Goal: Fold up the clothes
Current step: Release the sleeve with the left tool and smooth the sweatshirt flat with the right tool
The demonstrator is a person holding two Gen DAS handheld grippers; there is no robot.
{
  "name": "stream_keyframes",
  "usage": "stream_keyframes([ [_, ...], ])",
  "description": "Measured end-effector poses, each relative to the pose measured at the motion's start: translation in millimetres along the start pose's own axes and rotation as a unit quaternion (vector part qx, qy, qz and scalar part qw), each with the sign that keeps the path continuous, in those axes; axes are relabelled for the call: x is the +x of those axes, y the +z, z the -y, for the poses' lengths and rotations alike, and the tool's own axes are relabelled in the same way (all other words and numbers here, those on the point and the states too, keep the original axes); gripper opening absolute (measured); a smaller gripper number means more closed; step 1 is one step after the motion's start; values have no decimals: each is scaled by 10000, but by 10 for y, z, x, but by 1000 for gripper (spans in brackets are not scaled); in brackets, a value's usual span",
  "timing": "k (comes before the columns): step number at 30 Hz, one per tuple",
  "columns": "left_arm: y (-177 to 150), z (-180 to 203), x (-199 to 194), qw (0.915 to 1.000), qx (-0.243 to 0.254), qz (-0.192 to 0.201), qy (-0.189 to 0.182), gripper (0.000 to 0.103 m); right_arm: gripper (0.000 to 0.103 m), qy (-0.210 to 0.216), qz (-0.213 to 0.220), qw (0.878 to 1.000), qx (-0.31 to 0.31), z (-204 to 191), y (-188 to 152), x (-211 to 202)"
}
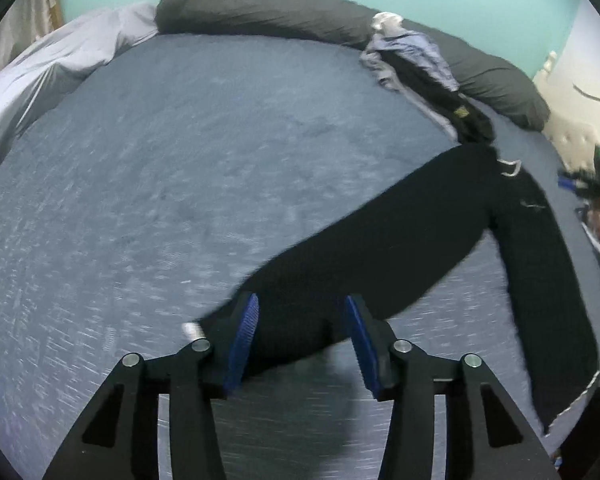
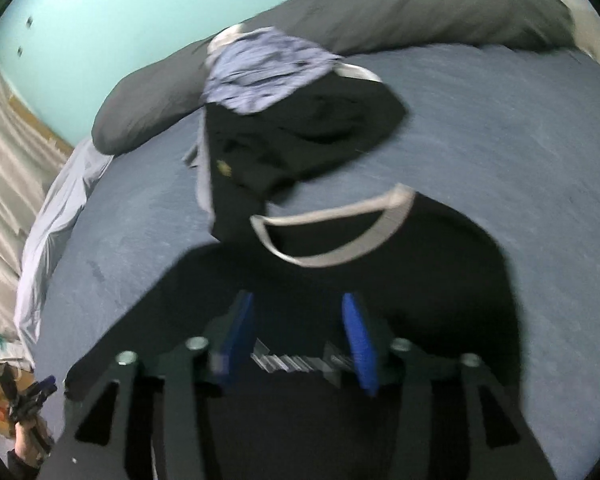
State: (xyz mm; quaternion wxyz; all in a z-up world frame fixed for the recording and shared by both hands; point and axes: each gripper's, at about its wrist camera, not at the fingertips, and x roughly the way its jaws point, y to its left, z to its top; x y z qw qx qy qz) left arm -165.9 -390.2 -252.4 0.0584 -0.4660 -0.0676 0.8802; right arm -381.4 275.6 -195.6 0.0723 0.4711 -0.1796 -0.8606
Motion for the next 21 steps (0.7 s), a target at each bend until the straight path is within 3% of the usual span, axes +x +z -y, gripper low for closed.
stream_keyframes([
  [2, 33, 242, 8, 9999, 13, 40, -145, 71, 54, -72, -37, 9999, 95, 290, -144, -240],
  [6, 77, 759, 59, 9991, 44, 82, -419, 80, 57, -267, -114, 9991, 300, 796, -482, -632],
  [8, 96, 1004, 79, 9985, 29, 110, -534, 91, 57, -364, -153, 9984, 403, 1048, -652, -828],
  [11, 98, 1365, 116, 9971, -33, 151, -745, 98, 57, -488, -259, 9971, 531, 1309, -902, -924],
  [16, 20, 1845, 281, 9951, -236, 116, -953, 103, 57, -470, -546, 9954, 639, 1585, -1383, -941],
  [21, -107, 2211, 512, 9955, -238, -40, -916, 103, 57, -370, -861, 9934, 656, 1701, -1804, -939],
])
